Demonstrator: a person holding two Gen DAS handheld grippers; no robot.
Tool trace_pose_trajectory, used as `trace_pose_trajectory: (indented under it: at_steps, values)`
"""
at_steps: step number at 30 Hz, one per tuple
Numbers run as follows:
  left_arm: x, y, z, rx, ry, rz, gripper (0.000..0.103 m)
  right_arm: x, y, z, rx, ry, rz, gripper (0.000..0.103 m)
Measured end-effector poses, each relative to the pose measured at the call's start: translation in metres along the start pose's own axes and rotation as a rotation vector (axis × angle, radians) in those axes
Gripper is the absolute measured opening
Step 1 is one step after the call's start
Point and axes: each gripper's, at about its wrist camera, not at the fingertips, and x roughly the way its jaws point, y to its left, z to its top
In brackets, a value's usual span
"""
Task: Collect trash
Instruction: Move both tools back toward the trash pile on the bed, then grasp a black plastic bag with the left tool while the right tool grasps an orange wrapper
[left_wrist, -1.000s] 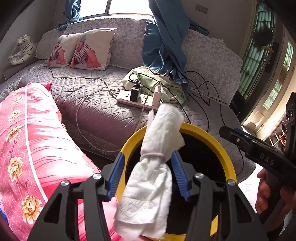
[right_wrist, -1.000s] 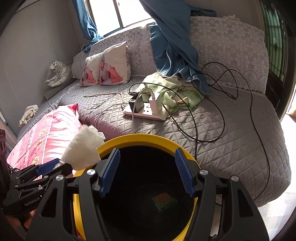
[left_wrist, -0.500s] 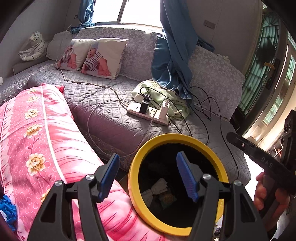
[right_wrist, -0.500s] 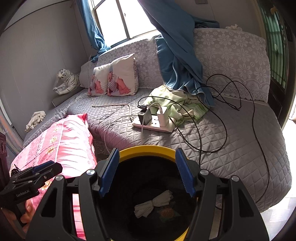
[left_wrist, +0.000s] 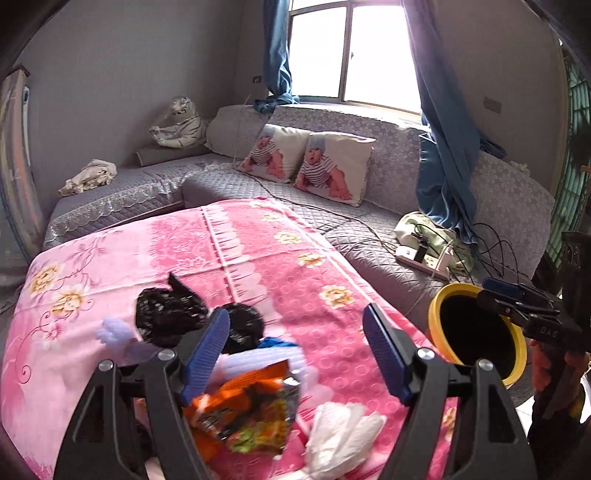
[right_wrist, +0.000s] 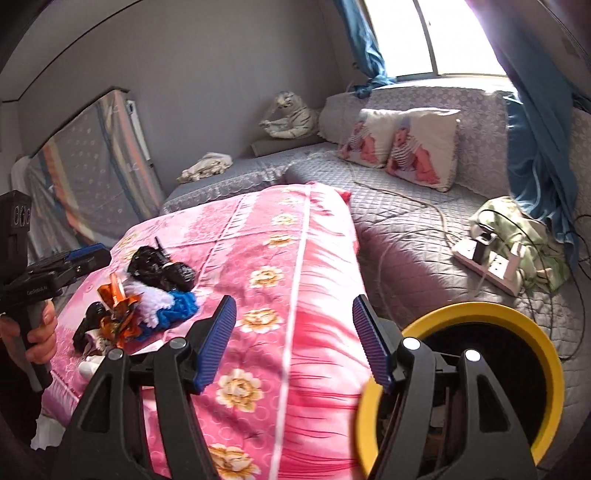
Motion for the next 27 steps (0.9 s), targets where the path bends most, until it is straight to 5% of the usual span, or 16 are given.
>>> trace_pose_trajectory:
  at_steps: [7,12,17,27]
  values:
    - [-0.049,0.100,-0.055,-0.141,0.021,0.169,0.082,0.041,0.100,-0.018,-0.242,0.109,0.206,0.066]
    - [-0.063,0.129,-0.087,-0.139,0.054,0.208,0.084,0.072,0.139,-0.027,-0.252,0.225,0.316,0.066]
    - [-0.061,0.146,-0.107,-0.113,0.098,0.183,0.084,0.091,0.161,-0.027,-0.218,0.307,0.407,0.066]
    - [-0.044,0.147,-0.121,-0.050,0.151,0.159,0.084,0.125,0.179,-0.020,-0.170,0.383,0.411,0.066]
